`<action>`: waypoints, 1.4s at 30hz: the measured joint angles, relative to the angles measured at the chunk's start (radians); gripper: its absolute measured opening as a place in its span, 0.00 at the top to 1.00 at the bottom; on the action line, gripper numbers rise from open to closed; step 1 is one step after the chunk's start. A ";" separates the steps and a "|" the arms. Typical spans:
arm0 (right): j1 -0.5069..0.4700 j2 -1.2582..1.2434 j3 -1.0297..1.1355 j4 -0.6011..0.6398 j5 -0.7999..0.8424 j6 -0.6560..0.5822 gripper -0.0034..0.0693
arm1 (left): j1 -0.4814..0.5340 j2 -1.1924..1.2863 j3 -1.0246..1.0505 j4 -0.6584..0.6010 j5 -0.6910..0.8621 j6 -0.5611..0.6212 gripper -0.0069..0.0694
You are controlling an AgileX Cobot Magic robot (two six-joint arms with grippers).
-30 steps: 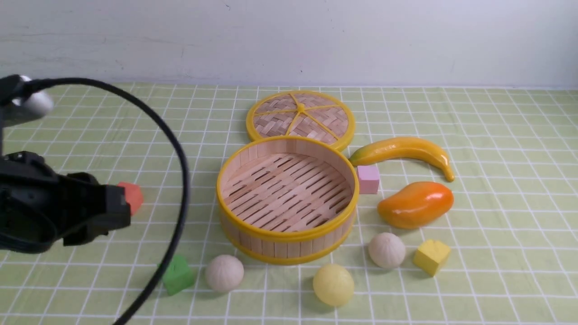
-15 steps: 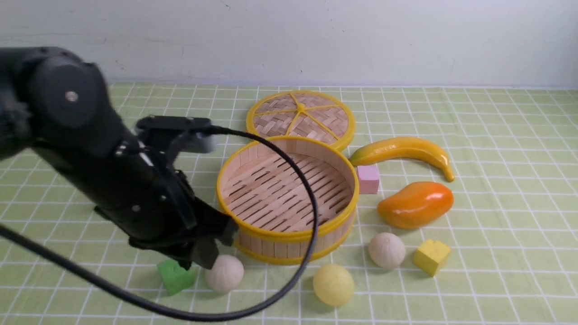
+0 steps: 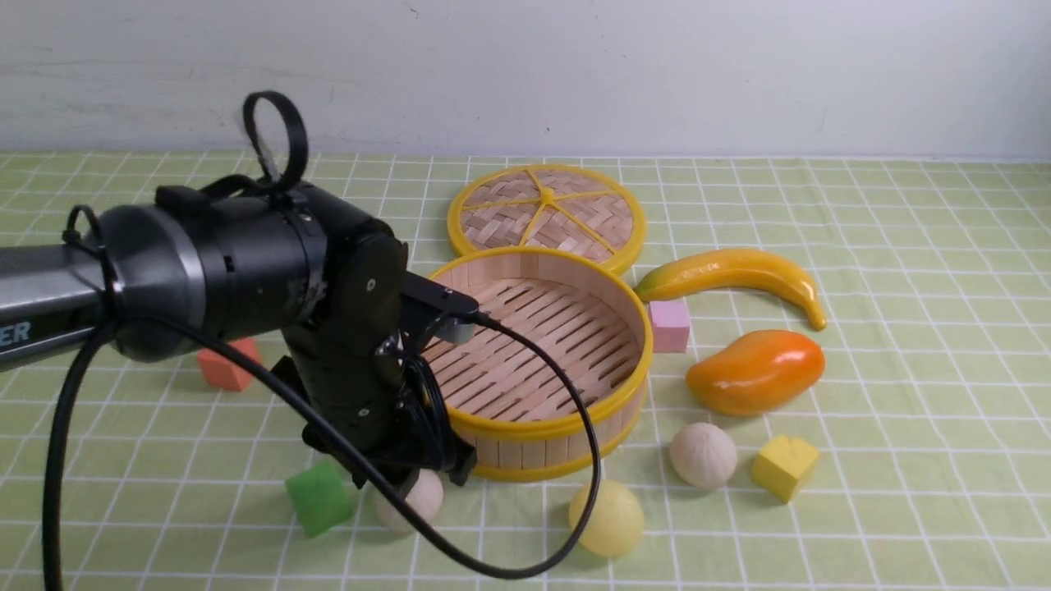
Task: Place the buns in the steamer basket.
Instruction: Use the left arm to grab a steamed stuffed bun
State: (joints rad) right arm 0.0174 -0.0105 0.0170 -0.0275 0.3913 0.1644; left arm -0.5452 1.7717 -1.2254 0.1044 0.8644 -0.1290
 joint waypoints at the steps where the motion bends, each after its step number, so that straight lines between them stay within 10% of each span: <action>1: 0.001 0.000 0.000 0.000 0.000 0.000 0.62 | 0.000 0.003 0.000 0.000 -0.006 -0.004 0.47; 31: 0.002 0.000 0.000 0.000 0.000 0.000 0.62 | 0.000 0.072 -0.004 -0.020 -0.080 0.001 0.48; 42: 0.002 0.000 0.000 0.000 0.000 0.000 0.62 | 0.000 0.072 -0.008 -0.019 -0.052 0.001 0.89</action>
State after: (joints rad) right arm 0.0191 -0.0105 0.0170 -0.0275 0.3913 0.1644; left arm -0.5452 1.8440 -1.2331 0.0856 0.8119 -0.1283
